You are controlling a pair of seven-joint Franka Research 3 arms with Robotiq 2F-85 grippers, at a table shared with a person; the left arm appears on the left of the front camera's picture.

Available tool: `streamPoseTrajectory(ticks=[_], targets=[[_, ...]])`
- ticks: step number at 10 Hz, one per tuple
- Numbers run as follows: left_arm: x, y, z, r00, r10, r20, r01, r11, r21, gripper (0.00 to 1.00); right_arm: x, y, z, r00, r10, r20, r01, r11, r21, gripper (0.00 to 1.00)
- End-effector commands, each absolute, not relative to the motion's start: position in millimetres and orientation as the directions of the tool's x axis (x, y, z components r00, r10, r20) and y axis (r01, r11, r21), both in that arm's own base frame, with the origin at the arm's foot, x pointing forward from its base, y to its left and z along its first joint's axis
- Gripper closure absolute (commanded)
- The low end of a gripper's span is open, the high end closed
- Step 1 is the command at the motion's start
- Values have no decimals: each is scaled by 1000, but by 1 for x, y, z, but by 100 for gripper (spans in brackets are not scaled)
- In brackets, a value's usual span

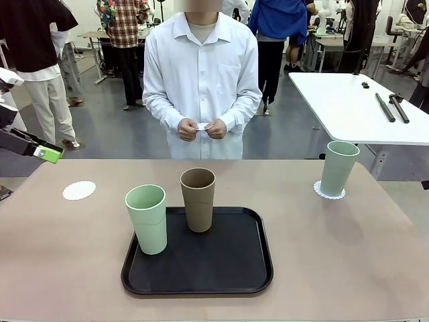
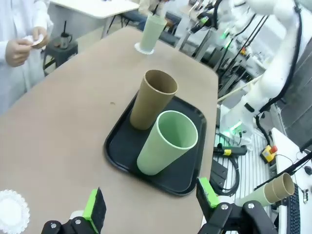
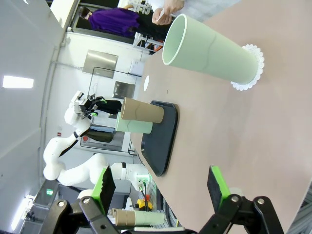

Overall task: Place coasters on the table and set cups on them.
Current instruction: Take one Reusable plastic cup from the Flat Tray and place it on a coaster set by the human.

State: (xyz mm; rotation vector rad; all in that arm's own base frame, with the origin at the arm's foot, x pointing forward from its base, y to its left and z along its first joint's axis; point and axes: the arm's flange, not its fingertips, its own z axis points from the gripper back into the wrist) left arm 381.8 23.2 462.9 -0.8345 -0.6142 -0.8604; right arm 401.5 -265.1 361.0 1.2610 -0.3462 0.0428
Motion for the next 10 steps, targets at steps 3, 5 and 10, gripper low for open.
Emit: streamPoseTrajectory(ticks=[3,5,10], targets=[[381,-1,409,514,-307,801,847,327,-419,0,402,-265,362,951,-162,265,-205,312,927,0],[380,-10,393,521,-314,793,846,310,-433,0,402,-265,362,951,-162,265,-205,312,927,0],[382,-19,379,534,-375,758,844,287,-453,0,402,-265,362,951,-162,265,-205,312,927,0]])
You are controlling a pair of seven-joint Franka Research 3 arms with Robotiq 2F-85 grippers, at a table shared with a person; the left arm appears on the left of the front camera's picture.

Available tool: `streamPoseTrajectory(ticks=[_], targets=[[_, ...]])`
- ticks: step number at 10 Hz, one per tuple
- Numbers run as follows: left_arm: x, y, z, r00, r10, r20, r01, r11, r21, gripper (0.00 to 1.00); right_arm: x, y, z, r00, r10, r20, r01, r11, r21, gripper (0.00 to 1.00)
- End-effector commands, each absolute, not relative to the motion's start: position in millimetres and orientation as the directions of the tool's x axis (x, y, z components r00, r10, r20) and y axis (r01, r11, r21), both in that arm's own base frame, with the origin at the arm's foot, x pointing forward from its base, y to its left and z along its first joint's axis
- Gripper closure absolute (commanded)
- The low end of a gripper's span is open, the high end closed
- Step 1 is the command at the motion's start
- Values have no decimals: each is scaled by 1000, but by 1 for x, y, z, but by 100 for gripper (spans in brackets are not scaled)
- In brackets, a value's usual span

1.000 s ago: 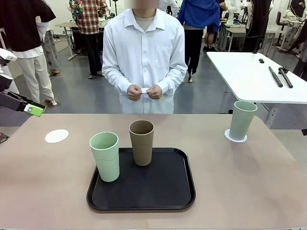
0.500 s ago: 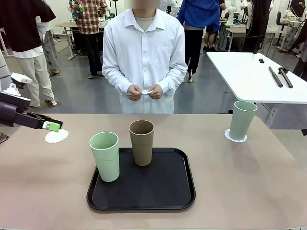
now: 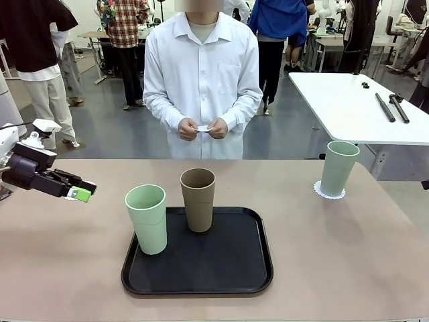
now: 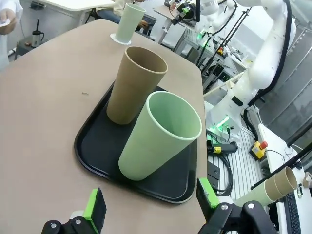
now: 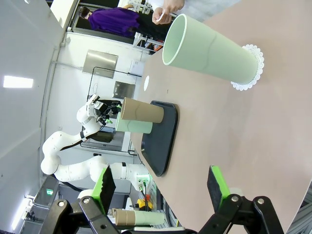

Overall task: Place coasters on the table and set cups on them.
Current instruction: Take one Reusable plastic cup from the Flat Tray and place it on a coaster set by the human.

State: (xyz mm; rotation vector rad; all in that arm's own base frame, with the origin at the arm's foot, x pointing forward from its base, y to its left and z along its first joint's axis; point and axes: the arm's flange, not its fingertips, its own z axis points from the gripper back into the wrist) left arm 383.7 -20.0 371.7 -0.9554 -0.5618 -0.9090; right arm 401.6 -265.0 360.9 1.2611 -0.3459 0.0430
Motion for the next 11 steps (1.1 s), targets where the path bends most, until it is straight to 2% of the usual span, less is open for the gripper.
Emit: streamPoseTrajectory(ticks=[1,6,8,11], targets=[[382,-19,379,534,-375,758,844,287,-453,0,402,-265,362,951,-162,265,-205,312,927,0],[383,-16,375,522,-394,756,852,280,-442,0,402,-265,362,951,-162,265,-205,312,927,0],[387,-16,360,437,-382,814,899,212,-383,0,402,-265,362,951,-162,265,-205,312,927,0],[378,-23,337,256,-283,924,963,-3,-268,0,402,-265,362,951,-162,265,-205,312,927,0]])
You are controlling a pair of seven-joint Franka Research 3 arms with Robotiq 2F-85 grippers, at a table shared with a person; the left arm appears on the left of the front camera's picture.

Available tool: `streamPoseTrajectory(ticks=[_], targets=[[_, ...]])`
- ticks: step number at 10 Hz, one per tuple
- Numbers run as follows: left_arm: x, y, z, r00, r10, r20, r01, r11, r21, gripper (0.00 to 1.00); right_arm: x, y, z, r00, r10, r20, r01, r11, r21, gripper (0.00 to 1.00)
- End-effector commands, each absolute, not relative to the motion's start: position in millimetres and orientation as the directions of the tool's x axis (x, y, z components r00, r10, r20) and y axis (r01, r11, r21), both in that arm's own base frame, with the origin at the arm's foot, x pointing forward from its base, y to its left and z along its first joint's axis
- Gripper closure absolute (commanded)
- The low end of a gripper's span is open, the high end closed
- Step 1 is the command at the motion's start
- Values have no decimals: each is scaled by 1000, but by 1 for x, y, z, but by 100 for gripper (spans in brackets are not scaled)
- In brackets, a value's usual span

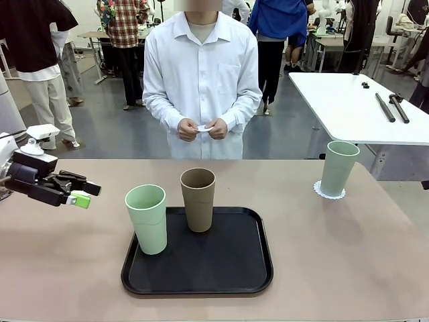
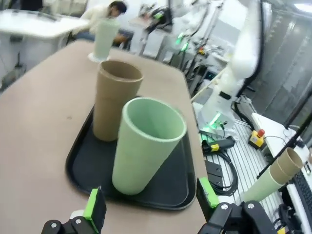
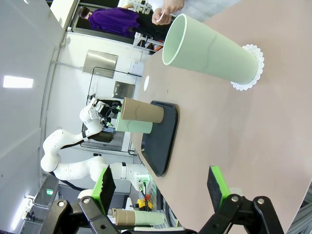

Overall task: Place coasters on the table and set cups on them.
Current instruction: Take one Reusable plastic cup from the Flat Tray and place it on a coaster set by the human.

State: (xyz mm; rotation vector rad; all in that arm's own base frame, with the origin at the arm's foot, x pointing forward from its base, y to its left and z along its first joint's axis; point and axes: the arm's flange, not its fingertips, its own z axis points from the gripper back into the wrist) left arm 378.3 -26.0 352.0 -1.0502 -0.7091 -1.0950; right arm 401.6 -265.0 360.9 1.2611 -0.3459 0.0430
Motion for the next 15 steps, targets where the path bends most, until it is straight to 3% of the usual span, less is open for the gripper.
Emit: streamPoseTrajectory(ticks=[1,7,15], targets=[[378,-27,328,203,-250,947,973,-55,-224,0,402,-265,362,951,-162,265,-205,312,927,0],[384,-47,271,141,-130,981,977,-142,-160,0,402,-265,362,951,-162,265,-205,312,927,0],[387,-51,257,125,-115,986,976,-166,-143,0,402,-265,362,951,-162,265,-205,312,927,0]])
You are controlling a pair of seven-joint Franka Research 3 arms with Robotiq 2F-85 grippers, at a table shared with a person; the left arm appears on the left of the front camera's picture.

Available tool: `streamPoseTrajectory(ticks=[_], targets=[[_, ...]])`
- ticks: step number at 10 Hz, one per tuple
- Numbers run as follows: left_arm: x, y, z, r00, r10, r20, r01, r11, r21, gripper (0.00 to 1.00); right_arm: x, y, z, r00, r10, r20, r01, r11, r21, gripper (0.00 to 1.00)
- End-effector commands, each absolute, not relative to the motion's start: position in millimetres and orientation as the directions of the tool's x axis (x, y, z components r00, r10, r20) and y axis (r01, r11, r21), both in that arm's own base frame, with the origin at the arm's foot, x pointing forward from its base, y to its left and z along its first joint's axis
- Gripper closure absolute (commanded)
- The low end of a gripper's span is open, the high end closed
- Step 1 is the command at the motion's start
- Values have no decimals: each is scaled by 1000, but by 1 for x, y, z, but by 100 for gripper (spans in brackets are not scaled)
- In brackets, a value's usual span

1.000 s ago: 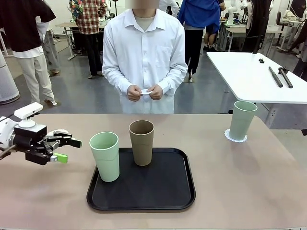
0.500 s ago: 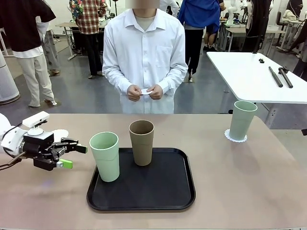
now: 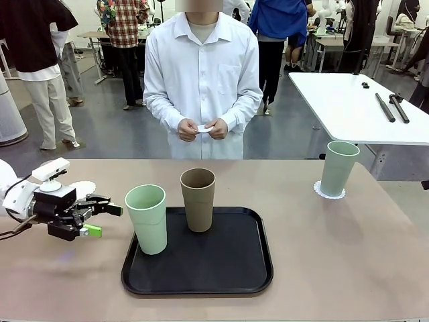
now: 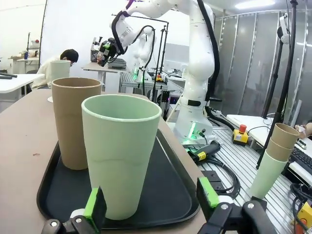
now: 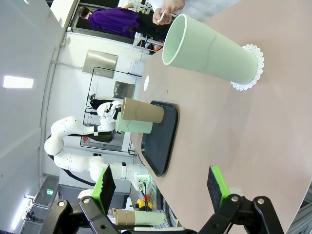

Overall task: Place coasters on the table and set cups on them.
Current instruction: Take one Reusable plastic cup from the Flat Tray and place it on a coaster set by the human.

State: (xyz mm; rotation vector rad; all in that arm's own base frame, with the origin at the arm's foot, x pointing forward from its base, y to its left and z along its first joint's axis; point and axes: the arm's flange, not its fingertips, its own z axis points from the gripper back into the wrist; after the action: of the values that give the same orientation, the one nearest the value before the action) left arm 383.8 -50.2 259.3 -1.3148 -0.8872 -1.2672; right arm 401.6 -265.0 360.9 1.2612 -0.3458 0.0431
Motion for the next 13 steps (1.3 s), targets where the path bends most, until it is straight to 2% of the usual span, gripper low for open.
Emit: streamPoseTrajectory(ticks=[1,8,13], targets=[[392,-57,257,137,-121,983,974,-167,-156,0,402,-265,362,951,-162,265,-205,312,927,0],[433,-84,245,156,-148,977,973,-146,-177,0,402,-265,362,951,-162,265,-205,312,927,0],[429,-98,238,125,-148,981,966,-207,-154,0,402,-265,362,951,-162,265,-205,312,927,0]])
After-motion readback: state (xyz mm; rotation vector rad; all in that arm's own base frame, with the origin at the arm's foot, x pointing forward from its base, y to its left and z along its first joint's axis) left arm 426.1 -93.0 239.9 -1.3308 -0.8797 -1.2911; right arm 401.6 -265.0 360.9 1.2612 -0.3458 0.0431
